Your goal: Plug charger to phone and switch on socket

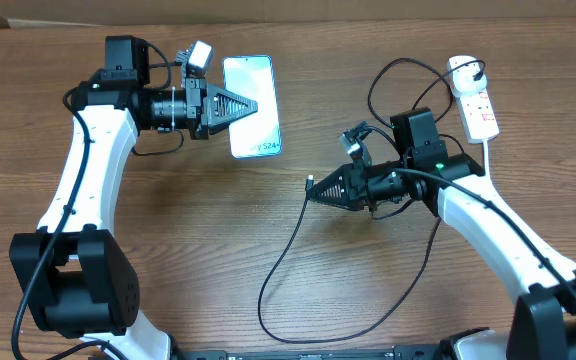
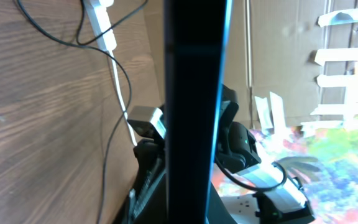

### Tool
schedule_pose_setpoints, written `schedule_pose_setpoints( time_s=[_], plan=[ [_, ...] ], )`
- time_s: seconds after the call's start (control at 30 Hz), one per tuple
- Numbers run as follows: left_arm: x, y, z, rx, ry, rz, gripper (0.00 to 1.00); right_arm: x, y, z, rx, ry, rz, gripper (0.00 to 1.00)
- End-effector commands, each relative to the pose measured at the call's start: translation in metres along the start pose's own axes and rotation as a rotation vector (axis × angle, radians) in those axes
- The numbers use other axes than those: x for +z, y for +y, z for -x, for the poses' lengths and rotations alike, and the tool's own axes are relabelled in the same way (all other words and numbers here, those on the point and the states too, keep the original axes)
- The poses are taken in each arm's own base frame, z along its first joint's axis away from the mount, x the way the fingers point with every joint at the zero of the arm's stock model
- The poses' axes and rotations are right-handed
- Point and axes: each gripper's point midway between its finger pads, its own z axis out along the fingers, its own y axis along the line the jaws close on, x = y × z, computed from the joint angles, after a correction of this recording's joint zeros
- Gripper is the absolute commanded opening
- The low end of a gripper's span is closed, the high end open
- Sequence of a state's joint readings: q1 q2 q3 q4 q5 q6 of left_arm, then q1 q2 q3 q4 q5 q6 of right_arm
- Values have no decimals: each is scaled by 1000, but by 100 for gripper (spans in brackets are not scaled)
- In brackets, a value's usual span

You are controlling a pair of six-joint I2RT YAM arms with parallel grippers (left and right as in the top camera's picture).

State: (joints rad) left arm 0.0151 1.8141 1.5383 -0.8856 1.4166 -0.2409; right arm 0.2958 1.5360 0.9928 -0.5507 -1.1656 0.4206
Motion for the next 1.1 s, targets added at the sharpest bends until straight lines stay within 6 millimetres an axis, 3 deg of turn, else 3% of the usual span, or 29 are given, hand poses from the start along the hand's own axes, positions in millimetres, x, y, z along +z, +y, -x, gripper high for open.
schedule_pose_setpoints(
  time_s=[0.0,0.33,0.43,0.53,0.7,0.97,1.07],
  plan=[
    [0,-13,-3,-47,22,-76,4,4,32,-11,-110,43,66,4],
    [0,-13,-3,-46,22,-74,4,9,29,-10,-113,35,35,4],
    [0,-11,-3,-46,19,-64,4,6,-6,9,-13,-79,-167,4],
    [1,-10,-2,-47,17,-56,4,-10,-52,24,111,-219,-422,4],
    [1,-7,-2,-47,13,-41,4,-49,-109,20,337,-391,-755,4],
    [1,2,0,-51,-1,10,4,-76,-159,0,526,-529,-949,4],
    [1,2,0,-51,-1,10,4,-77,-170,-2,550,-564,-956,4]
  ],
)
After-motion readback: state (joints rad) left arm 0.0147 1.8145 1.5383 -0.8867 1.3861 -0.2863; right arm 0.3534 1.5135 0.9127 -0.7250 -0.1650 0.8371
